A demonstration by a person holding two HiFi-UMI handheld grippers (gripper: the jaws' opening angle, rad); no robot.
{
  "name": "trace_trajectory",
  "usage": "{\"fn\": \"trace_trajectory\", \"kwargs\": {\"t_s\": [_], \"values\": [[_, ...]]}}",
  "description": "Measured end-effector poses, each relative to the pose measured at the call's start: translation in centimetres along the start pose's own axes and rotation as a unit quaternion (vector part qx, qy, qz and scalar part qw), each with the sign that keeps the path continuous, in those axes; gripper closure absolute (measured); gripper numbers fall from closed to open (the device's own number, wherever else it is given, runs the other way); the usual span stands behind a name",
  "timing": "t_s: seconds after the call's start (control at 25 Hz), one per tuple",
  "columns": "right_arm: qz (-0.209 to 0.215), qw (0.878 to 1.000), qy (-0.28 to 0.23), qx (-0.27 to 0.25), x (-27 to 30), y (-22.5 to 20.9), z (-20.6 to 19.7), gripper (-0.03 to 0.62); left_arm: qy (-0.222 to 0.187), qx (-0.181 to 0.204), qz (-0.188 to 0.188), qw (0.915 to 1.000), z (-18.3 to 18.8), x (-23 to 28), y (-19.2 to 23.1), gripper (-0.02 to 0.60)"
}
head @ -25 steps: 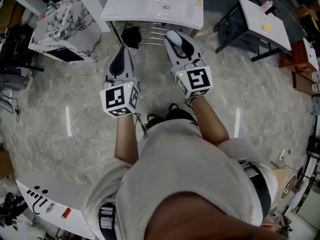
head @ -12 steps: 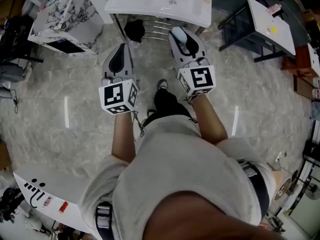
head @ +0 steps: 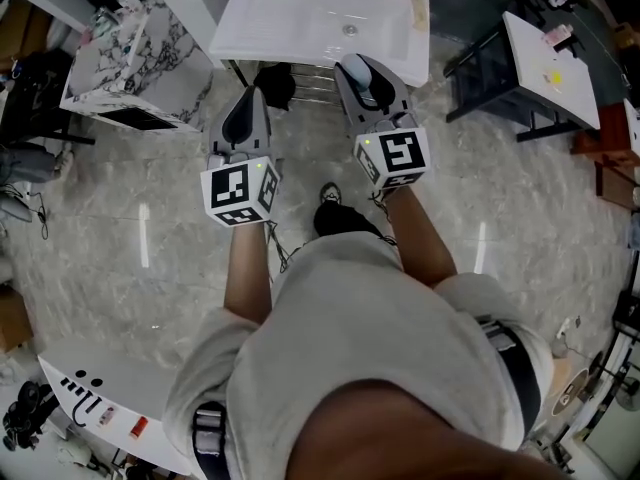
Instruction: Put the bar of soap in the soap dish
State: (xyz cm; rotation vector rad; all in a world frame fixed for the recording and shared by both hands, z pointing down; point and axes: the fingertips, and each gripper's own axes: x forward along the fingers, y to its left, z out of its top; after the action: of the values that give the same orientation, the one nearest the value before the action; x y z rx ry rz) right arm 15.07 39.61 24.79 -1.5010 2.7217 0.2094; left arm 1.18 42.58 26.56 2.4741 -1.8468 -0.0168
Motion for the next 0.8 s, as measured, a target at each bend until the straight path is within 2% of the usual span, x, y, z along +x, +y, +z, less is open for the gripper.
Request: {"fn": "trace_trajectory", "kwargs": {"t_s": [0.36, 0.8], "values": [[0.011, 1.0, 0.006, 0.023, 5.9, -4.6, -1.4, 0.477, 0.018, 0.004, 0.01, 0.9998, 0.1, 7.3, 1.3, 0.563], [0.011, 0.999, 0.027, 0.04, 9.7, -9.6, -4.2, 0.477, 0.034, -0.003, 0.005, 0.9994, -0.9, 14.1, 0.9, 0.563]]}}
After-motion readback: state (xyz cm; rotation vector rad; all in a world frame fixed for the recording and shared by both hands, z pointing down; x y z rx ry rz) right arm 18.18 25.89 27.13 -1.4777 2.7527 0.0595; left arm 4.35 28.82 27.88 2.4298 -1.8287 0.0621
